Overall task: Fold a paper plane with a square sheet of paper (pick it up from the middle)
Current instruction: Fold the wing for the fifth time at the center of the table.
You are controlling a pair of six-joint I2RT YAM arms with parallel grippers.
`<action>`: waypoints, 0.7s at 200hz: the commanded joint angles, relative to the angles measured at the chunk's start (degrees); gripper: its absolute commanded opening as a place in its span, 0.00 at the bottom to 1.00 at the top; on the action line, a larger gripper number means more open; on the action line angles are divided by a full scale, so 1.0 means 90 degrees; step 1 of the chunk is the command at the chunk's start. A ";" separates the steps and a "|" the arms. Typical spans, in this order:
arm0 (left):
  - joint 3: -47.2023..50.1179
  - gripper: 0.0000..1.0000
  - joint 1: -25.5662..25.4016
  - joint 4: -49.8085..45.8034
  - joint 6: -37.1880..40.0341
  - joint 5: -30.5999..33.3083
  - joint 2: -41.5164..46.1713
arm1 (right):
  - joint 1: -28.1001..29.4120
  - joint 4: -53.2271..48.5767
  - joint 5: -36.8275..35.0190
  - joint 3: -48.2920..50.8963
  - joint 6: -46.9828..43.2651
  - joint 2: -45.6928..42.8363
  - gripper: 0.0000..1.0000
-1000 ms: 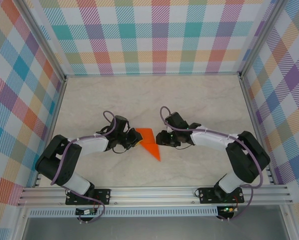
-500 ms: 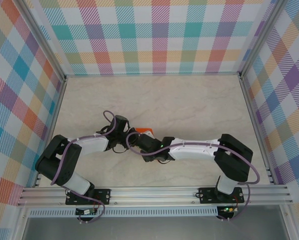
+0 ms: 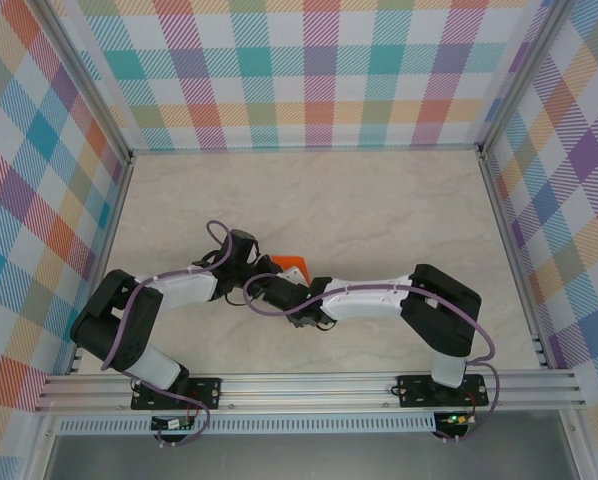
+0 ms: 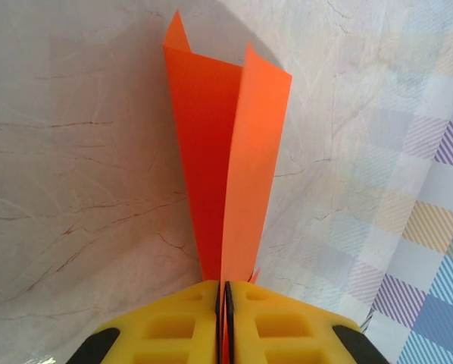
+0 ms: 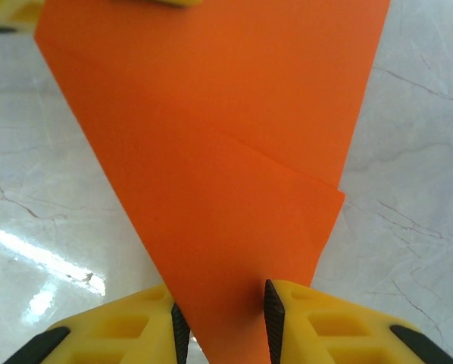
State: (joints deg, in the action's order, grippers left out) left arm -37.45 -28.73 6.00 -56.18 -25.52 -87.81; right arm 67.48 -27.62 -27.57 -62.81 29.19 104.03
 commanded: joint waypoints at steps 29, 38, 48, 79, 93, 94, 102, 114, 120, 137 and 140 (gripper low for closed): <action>-0.0129 0.12 0.0058 -0.0108 0.0042 -0.0094 0.0058 | 0.0050 -0.0234 -0.0242 -0.0209 0.0118 0.0140 0.28; -0.0133 0.12 0.0059 -0.0110 0.0041 -0.0094 0.0058 | 0.0051 -0.0254 -0.0261 -0.0219 0.0132 0.0175 0.28; -0.0154 0.11 0.0058 -0.0115 0.0039 -0.0094 0.0052 | 0.0051 -0.0254 -0.0291 -0.0229 0.0150 0.0186 0.28; -0.0161 0.11 0.0062 -0.0139 0.0057 -0.0104 0.0031 | 0.0050 -0.0232 -0.0306 -0.0229 0.0157 0.0205 0.24; -0.0151 0.12 0.0058 -0.0134 0.0041 -0.0114 0.0020 | 0.0051 -0.0218 -0.0298 -0.0229 0.0154 0.0213 0.22; -0.0153 0.12 0.0058 -0.0137 0.0041 -0.0114 0.0020 | 0.0051 -0.0225 -0.0292 -0.0229 0.0154 0.0211 0.22; -0.0149 0.12 0.0058 -0.0135 0.0041 -0.0116 0.0029 | 0.0051 -0.0207 -0.0295 -0.0219 0.0154 0.0215 0.21; -0.0143 0.12 0.0058 -0.0147 0.0042 -0.0094 0.0058 | 0.0047 -0.0170 -0.0276 -0.0192 0.0136 0.0211 0.19; -0.0144 0.13 0.0058 -0.0161 0.0041 -0.0085 0.0066 | 0.0051 -0.0148 -0.0252 -0.0181 0.0120 0.0207 0.18; -0.0164 0.18 0.0059 -0.0254 0.0059 -0.0043 0.0091 | 0.0048 -0.0052 -0.0191 -0.0115 0.0072 0.0175 0.14; -0.0176 0.19 0.0059 -0.0290 0.0062 -0.0032 0.0098 | 0.0050 -0.0023 -0.0172 -0.0101 0.0058 0.0163 0.14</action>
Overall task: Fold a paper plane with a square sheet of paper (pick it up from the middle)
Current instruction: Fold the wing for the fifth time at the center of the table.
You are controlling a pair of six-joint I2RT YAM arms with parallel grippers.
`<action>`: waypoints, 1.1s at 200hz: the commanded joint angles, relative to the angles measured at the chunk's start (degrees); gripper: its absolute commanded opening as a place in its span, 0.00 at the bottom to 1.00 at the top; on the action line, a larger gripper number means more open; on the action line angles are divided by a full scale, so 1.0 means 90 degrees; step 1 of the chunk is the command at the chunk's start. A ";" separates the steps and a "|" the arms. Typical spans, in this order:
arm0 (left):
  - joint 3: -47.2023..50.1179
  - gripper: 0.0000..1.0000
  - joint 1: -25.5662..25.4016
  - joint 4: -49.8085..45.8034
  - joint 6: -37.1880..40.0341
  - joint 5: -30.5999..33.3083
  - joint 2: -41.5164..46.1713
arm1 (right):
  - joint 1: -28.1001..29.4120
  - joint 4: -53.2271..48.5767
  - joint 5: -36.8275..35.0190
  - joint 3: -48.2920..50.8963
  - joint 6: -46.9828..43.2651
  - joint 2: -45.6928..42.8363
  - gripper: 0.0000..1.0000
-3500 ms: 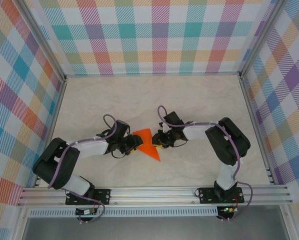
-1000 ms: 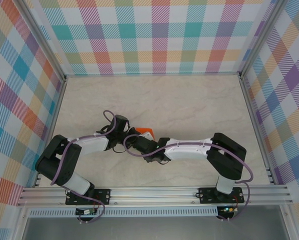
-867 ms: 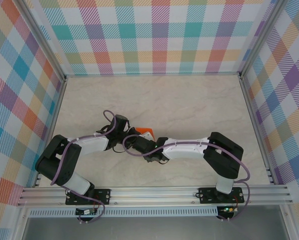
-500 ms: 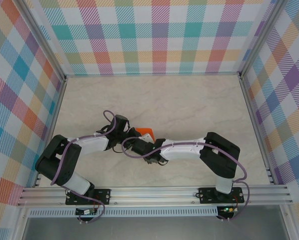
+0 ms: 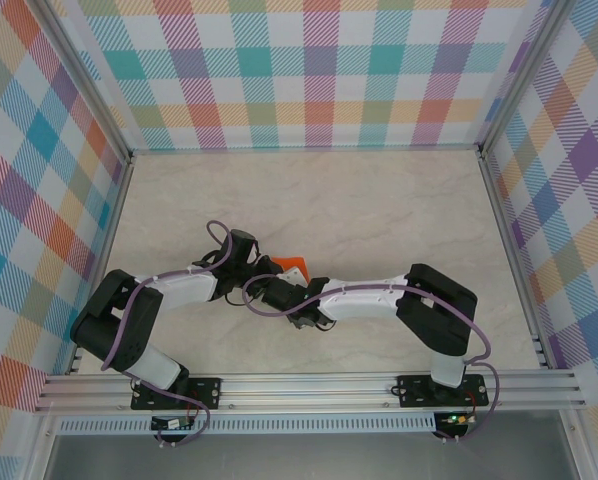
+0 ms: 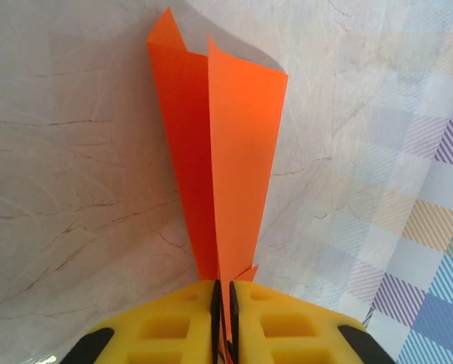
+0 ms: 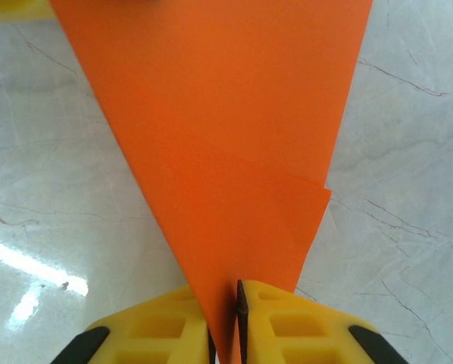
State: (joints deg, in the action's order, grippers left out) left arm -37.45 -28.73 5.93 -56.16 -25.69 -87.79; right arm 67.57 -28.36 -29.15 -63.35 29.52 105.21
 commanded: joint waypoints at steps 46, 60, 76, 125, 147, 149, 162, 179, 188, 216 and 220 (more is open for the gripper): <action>-0.0327 0.41 0.0059 -0.0907 0.0199 0.0346 0.0377 | -0.0002 0.0529 0.0335 0.0310 -0.0162 -0.0326 0.11; -0.0377 0.48 0.0058 -0.1150 0.0244 0.0512 0.0517 | -0.0063 0.0729 0.0590 0.0453 -0.0224 -0.0463 0.11; -0.0418 0.52 0.0062 -0.1475 0.0294 0.0739 0.0694 | -0.0155 0.0940 0.0892 0.0605 -0.0253 -0.0575 0.11; -0.0327 0.56 0.0068 -0.2039 0.0312 0.1221 0.1239 | -0.0569 0.1745 0.1876 0.1277 -0.0106 -0.1120 0.11; -0.0287 0.56 0.0067 -0.2075 0.0341 0.1234 0.1346 | -0.0877 0.2242 0.2637 0.1637 -0.0090 -0.1368 0.11; -0.0291 0.56 0.0070 -0.2075 0.0342 0.1226 0.1346 | -0.0896 0.2274 0.2685 0.1668 -0.0080 -0.1385 0.11; -0.0275 0.56 0.0077 -0.2090 0.0369 0.1215 0.1365 | -0.1102 0.2564 0.3161 0.1857 -0.0071 -0.1427 0.11; -0.0275 0.56 0.0068 -0.2091 0.0381 0.1185 0.1335 | -0.1348 0.2856 0.3594 0.2068 0.0001 -0.1436 0.11; -0.0262 0.55 0.0069 -0.2095 0.0390 0.1176 0.1345 | -0.1477 0.3038 0.3869 0.2195 0.0043 -0.1436 0.11; -0.0228 0.56 0.0070 -0.2094 0.0412 0.1155 0.1362 | -0.1824 0.3509 0.4594 0.2493 0.0151 -0.1429 0.12; -0.0224 0.56 0.0068 -0.2100 0.0418 0.1156 0.1358 | -0.1866 0.3574 0.4691 0.2530 0.0160 -0.1426 0.12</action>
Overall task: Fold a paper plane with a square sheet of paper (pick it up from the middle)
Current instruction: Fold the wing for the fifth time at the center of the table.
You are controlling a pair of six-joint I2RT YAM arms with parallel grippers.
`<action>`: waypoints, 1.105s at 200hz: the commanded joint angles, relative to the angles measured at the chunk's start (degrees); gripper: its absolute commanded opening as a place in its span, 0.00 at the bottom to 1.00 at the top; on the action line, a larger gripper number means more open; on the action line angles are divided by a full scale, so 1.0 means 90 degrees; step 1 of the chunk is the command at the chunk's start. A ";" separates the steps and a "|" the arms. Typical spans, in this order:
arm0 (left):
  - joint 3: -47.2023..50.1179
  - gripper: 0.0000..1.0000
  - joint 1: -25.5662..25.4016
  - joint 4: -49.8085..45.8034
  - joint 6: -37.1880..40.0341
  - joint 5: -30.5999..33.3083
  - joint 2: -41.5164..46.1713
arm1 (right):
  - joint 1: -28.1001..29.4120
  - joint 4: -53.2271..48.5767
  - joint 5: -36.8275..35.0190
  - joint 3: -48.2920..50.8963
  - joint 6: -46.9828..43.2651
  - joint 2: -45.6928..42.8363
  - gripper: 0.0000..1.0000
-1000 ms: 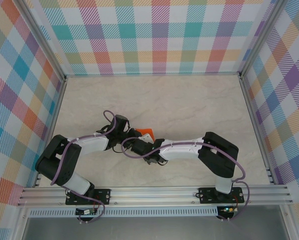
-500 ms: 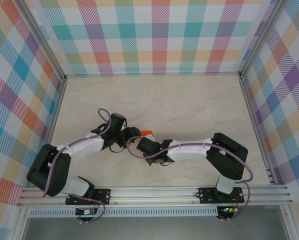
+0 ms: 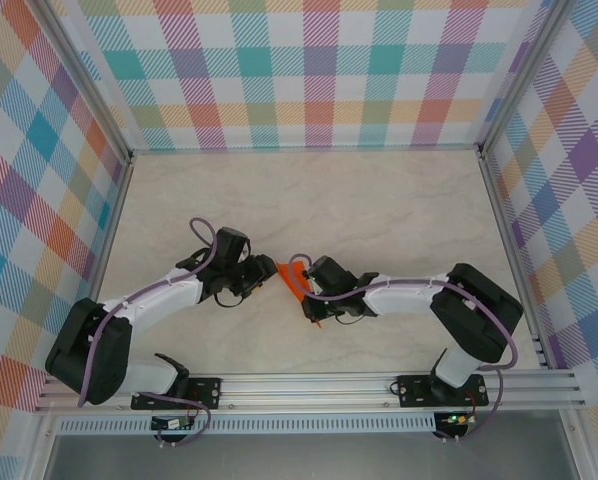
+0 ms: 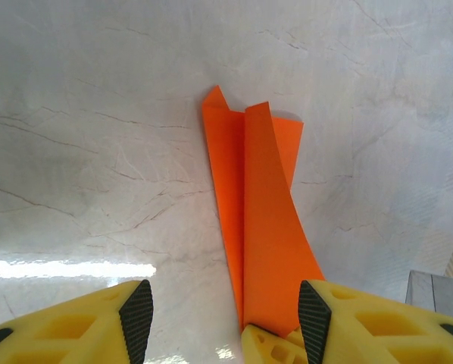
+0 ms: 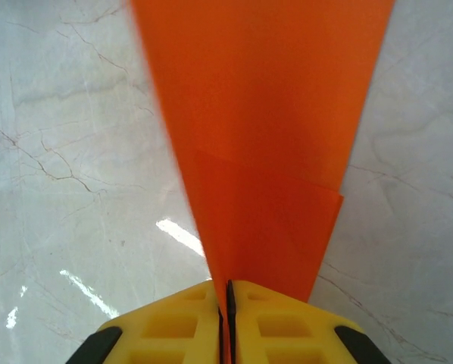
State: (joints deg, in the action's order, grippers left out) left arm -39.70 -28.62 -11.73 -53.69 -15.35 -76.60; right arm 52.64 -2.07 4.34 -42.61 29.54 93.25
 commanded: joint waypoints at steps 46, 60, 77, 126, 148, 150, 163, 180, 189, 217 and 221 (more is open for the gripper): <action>0.0105 0.55 0.0060 -0.0095 0.0192 -0.0069 0.0066 | -0.0722 0.1454 0.2155 0.0563 0.0465 -0.0040 0.12; 0.0151 0.54 0.0057 -0.0024 0.0220 -0.0131 0.0082 | -0.0831 0.1555 0.2430 0.0565 0.0526 -0.0042 0.12; 0.0203 0.52 0.0063 0.0098 0.0243 -0.0216 0.0112 | -0.0941 0.1627 0.2722 0.0533 0.0551 -0.0018 0.13; 0.0372 0.48 0.0055 0.0447 0.0349 -0.0487 0.0184 | -0.1317 0.2229 0.3650 0.0533 0.0973 0.0438 0.13; 0.0444 0.48 0.0055 0.0484 0.0360 -0.0490 0.0221 | -0.1362 0.2270 0.3690 0.0502 0.1047 0.0580 0.13; 0.0458 0.48 0.0055 0.0498 0.0365 -0.0498 0.0222 | -0.1365 0.2283 0.3696 0.0505 0.1057 0.0592 0.13; 0.0525 0.48 0.0055 0.0560 0.0346 -0.0528 0.0223 | -0.1396 0.2422 0.3745 0.0543 0.1112 0.0665 0.13; 0.0597 0.48 0.0055 0.0643 0.0342 -0.0586 0.0234 | -0.1403 0.2281 0.3713 0.0489 0.1064 0.0754 0.12; 0.0639 0.48 0.0058 0.0678 0.0332 -0.0599 0.0232 | -0.1404 0.2237 0.3693 0.0462 0.1054 0.0787 0.13; 0.0681 0.48 0.0058 0.0678 0.0330 -0.0575 0.0236 | -0.1396 0.1883 0.3573 0.0312 0.0899 0.0753 0.13; 0.0681 0.48 0.0055 0.0686 0.0324 -0.0578 0.0239 | -0.1391 0.1793 0.3529 0.0289 0.0860 0.0714 0.12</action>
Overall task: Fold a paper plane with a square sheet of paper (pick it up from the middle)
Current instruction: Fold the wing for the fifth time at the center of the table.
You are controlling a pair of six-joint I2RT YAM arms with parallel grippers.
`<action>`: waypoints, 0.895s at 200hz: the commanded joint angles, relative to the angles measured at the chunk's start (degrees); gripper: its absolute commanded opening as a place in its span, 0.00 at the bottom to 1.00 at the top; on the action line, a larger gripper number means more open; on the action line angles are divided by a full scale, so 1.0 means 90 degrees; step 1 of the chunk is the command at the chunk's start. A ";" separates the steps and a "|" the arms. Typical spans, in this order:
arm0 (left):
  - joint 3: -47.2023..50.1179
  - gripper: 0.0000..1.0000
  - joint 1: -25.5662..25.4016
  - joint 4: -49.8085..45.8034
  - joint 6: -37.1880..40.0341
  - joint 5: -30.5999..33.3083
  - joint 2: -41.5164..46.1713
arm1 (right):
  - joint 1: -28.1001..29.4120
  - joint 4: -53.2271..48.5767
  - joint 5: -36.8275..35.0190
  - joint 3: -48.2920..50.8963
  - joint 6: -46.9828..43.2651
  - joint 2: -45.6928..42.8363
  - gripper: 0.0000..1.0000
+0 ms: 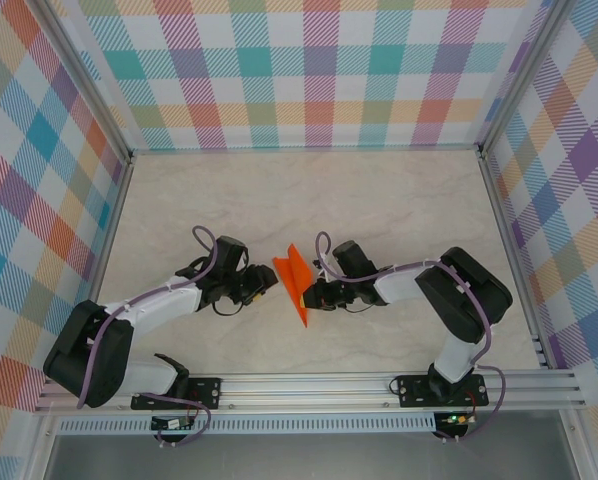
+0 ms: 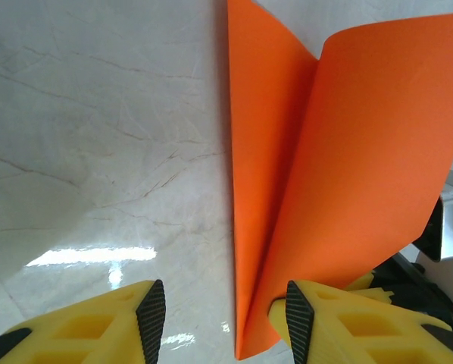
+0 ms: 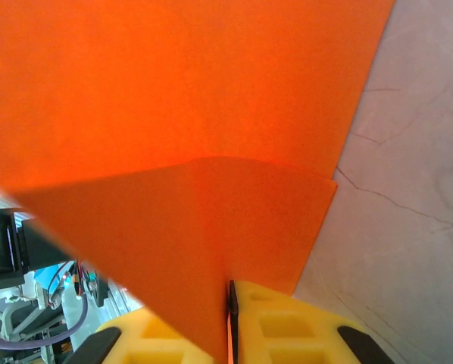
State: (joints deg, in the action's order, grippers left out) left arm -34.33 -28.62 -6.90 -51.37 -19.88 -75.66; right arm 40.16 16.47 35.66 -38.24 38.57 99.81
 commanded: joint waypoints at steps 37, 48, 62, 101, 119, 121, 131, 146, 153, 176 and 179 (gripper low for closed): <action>0.0092 0.51 0.0055 0.0424 -0.0266 -0.0070 0.0164 | 0.0282 -0.1751 -0.0781 -0.0865 -0.0839 -0.0145 0.11; 0.0122 0.52 0.0055 0.0488 -0.0397 0.0038 0.0245 | 0.0454 -0.2330 -0.1306 -0.1151 -0.1062 -0.0148 0.10; 0.0085 0.59 0.0056 0.0405 -0.0514 0.0257 0.0366 | 0.0672 -0.2874 -0.1903 -0.1418 -0.1296 -0.0215 0.10; -0.0047 0.74 0.0065 0.0359 -0.0915 0.0492 0.0382 | 0.1150 -0.3505 -0.2936 -0.1777 -0.1693 -0.0285 0.10; -0.0190 0.77 0.0063 0.0401 -0.1078 0.0470 0.0214 | 0.1445 -0.3679 -0.3446 -0.1906 -0.1830 -0.0252 0.10; -0.0205 0.77 0.0064 0.0421 -0.1105 0.0475 0.0201 | 0.1472 -0.3699 -0.3518 -0.1924 -0.1843 -0.0246 0.10; -0.0236 0.78 0.0060 0.0508 -0.1223 0.0489 0.0136 | 0.1608 -0.3812 -0.3844 -0.1992 -0.1858 -0.0214 0.10; -0.0296 0.79 0.0065 0.0495 -0.1346 0.0581 0.0083 | 0.1760 -0.3967 -0.4228 -0.2078 -0.1829 -0.0142 0.10; -0.0308 0.80 0.0066 0.0450 -0.1411 0.0653 0.0071 | 0.1819 -0.3958 -0.4346 -0.2072 -0.1822 -0.0119 0.10; -0.0165 0.80 0.0094 0.0551 -0.1699 0.0933 0.0237 | 0.1947 -0.3947 -0.4477 -0.2084 -0.1810 -0.0042 0.11; -0.0133 0.80 0.0102 0.0585 -0.1722 0.0946 0.0262 | 0.1965 -0.3937 -0.4493 -0.2089 -0.1816 -0.0023 0.11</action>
State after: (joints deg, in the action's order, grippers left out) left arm -35.46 -28.60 -3.62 -63.33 -14.41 -74.61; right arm 56.69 -16.16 -0.05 -55.83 23.42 98.45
